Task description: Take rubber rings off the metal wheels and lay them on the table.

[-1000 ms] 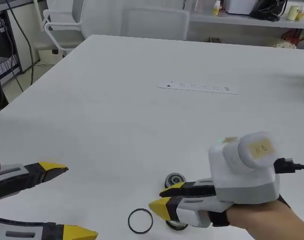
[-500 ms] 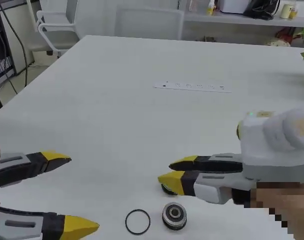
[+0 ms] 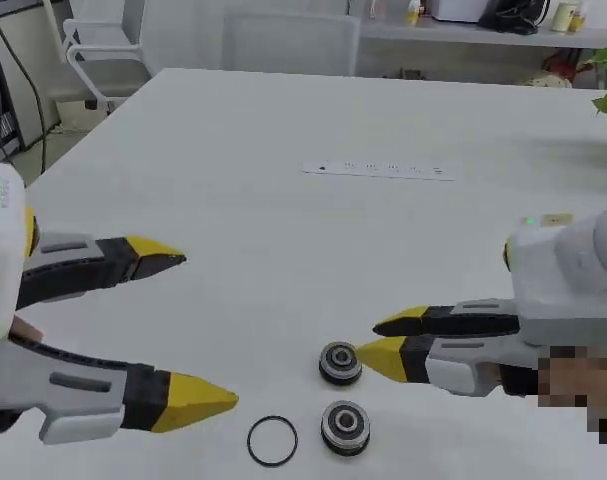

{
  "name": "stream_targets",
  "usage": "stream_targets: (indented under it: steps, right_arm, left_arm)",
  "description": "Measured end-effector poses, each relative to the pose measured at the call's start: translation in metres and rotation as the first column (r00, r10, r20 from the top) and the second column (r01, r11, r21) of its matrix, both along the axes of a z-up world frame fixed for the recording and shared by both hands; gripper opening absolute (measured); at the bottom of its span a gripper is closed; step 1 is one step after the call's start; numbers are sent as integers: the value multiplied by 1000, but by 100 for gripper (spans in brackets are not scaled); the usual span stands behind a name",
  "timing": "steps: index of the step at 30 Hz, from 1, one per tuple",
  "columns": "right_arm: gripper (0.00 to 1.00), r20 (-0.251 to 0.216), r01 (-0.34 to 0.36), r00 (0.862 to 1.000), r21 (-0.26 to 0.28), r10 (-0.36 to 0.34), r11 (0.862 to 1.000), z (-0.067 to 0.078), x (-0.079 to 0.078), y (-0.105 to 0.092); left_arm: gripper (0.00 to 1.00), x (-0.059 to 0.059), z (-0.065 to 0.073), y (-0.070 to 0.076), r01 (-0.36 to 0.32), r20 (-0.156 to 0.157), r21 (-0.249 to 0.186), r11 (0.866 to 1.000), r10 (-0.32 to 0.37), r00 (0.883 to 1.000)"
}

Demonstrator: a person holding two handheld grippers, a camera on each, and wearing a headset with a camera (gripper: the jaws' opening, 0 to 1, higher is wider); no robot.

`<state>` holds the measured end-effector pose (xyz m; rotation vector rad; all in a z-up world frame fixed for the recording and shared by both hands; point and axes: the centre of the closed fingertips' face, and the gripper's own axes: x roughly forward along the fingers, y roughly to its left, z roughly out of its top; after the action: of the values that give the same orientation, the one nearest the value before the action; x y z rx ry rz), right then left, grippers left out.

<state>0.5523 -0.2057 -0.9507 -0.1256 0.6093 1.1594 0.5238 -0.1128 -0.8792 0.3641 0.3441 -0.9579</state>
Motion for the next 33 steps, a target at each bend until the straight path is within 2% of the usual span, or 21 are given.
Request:
stream_targets:
  steps: [7,12,16,20,22,27,30,33]
  right_arm:
    - [22,-31,-73,997,-112,70,991,-29,-12,-7]
    - [23,-72,-123,991,-194,111,973,-51,-20,-17]
    - [24,-94,-146,987,-215,128,966,-60,-24,-21]
    - [25,-108,-154,985,-222,133,963,-65,-26,-23]
    - [27,-115,-155,984,-219,132,963,-67,-26,-24]
    - [29,-118,-169,982,-215,147,962,-69,-29,-22]
    - [30,-108,-178,981,-210,159,961,-69,-30,-20]
    - [30,-106,-185,980,-209,166,960,-71,-31,-18]
  left_arm:
    - [74,12,6,-21,76,36,13,997,-76,996]
    - [70,27,4,-31,89,29,19,996,-89,996]
    - [69,33,5,-48,132,33,16,991,-133,991]
    - [68,38,0,-66,178,25,19,984,-178,984]
    - [67,39,-5,-76,202,14,22,979,-202,979]
    - [61,40,-21,-93,234,15,34,972,-235,972]
    - [59,36,-34,-100,251,0,35,967,-251,968]
    - [57,30,-51,-104,272,-18,58,960,-272,962]
